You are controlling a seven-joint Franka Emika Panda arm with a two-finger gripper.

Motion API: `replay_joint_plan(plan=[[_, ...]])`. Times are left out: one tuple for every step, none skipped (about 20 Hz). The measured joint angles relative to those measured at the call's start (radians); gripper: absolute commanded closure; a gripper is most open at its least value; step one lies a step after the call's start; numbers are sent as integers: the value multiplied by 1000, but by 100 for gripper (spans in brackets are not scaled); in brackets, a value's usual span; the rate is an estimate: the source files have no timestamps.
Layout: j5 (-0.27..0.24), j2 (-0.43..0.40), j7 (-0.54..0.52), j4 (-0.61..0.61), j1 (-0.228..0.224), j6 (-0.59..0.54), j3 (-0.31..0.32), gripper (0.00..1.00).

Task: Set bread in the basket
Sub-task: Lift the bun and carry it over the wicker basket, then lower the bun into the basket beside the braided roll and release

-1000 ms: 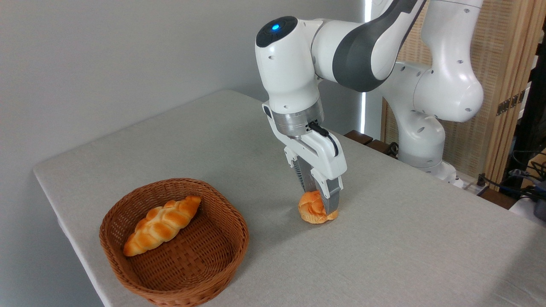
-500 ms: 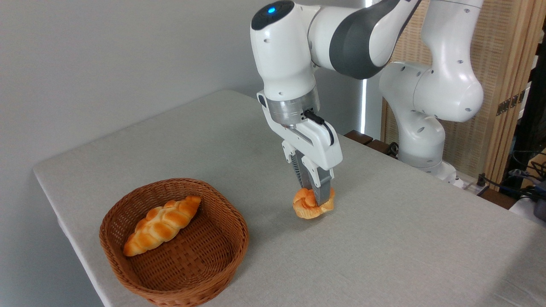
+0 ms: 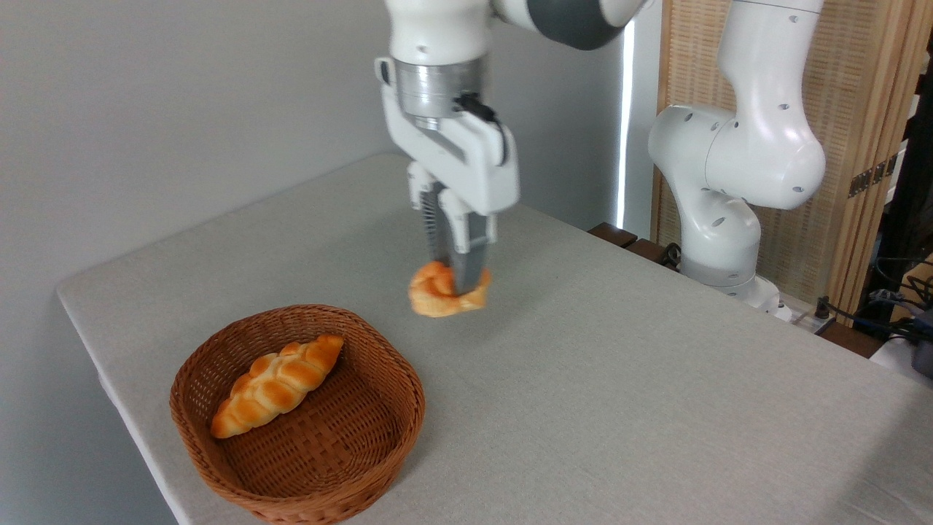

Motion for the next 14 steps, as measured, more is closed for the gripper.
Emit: replay_joint_plan(plan=[[-11,42,-2,45,-7,0,0,60],[-22,89,-7,93,-12,0,0,60],[-33,136,-11,135,-14,1,0,59],[-38,183,-12,177,-15,1,0,59],[-40,229,-13,214,-15,1,0,59],[-42,271,-13,246,-15,1,0,59],[-42,309,-13,275,-15,2,1,56],[-42,344,-14,301,-15,2,1,55],[-42,377,-14,327,-15,2,1,55],[-42,408,-14,351,-16,2,1,55],[-42,437,-14,371,-16,2,1,55],[-42,464,-14,391,-17,2,1,49],[-42,489,-14,411,-17,2,0,36],[-42,510,-14,430,-18,2,0,34]])
